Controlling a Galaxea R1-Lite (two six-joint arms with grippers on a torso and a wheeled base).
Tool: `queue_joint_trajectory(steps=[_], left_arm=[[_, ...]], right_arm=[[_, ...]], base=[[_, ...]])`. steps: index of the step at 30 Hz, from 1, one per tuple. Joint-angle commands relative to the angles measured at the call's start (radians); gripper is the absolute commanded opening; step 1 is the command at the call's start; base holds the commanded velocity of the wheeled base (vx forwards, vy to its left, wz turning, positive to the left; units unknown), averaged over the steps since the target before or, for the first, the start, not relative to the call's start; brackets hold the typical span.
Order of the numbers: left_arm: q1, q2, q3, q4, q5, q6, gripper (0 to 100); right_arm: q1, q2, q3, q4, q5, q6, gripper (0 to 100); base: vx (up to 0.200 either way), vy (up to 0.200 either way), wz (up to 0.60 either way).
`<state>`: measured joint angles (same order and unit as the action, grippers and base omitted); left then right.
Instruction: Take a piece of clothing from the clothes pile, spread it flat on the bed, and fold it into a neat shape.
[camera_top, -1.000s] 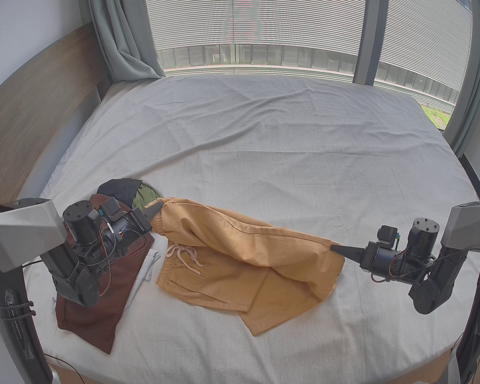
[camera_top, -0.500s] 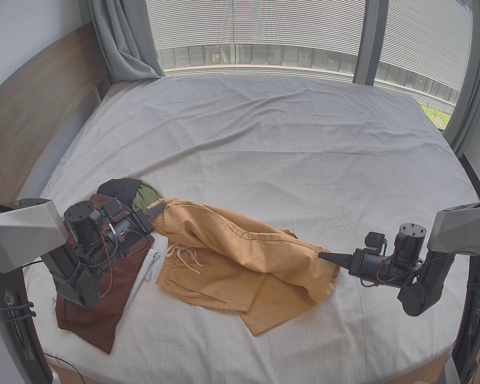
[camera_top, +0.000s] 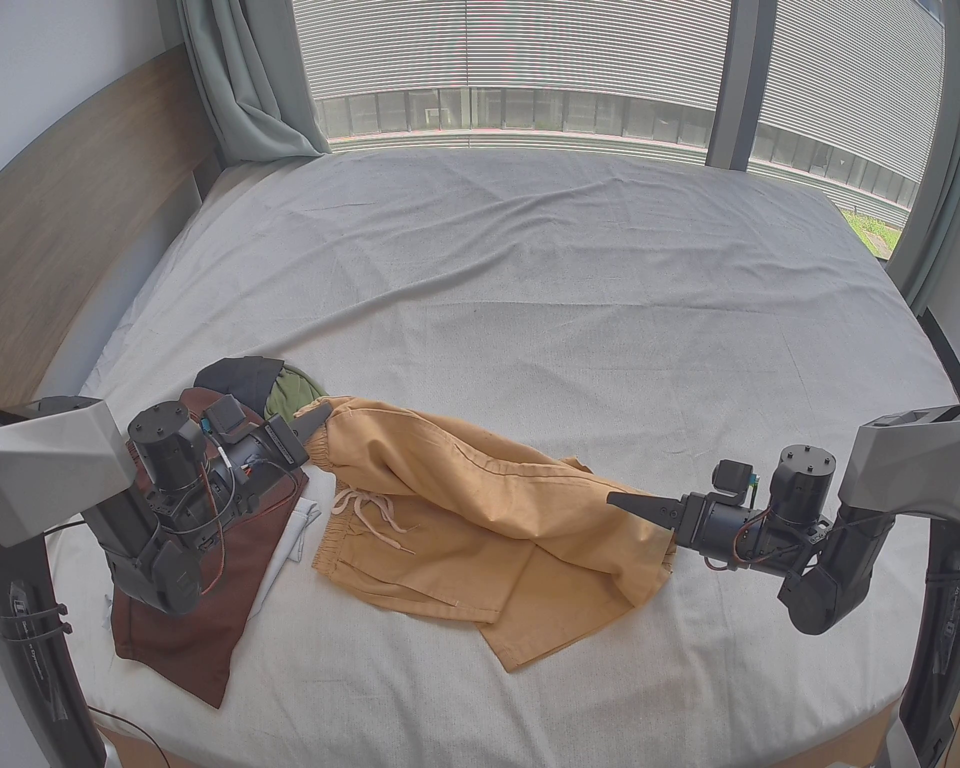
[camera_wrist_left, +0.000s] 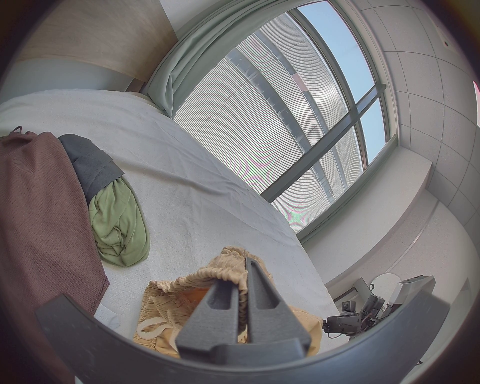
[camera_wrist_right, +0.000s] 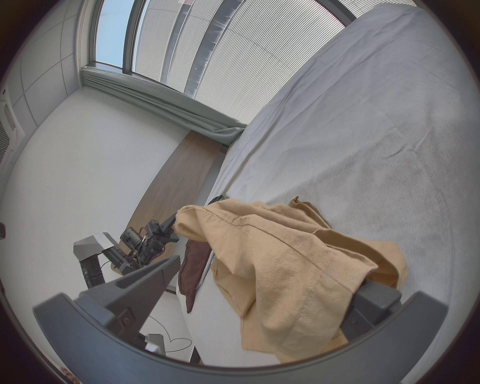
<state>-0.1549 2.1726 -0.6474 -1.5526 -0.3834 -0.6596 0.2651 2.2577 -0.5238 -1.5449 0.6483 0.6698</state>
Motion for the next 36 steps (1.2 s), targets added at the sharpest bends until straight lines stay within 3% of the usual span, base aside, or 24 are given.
queue_joint_trajectory(steps=[1,15,16,36], left_arm=[[0.0,0.0,0.0,-0.004,0.0,0.0,0],[0.0,0.001,0.0,-0.004,0.0,0.0,0],[0.0,0.001,0.0,-0.004,0.0,-0.002,0],[0.0,-0.03,0.002,-0.004,0.0,-0.002,0]], right_arm=[[0.006,0.019,-0.019,0.0,-0.013,0.002,100],[0.011,0.017,-0.033,-0.003,-0.065,0.005,100],[0.013,0.016,-0.033,-0.003,-0.068,0.005,0],[0.026,-0.092,-0.008,-0.001,-0.068,0.005,0]], base=[[0.0,0.0,0.0],[0.0,0.0,0.0],[0.0,0.0,0.0],[0.0,0.0,0.0]])
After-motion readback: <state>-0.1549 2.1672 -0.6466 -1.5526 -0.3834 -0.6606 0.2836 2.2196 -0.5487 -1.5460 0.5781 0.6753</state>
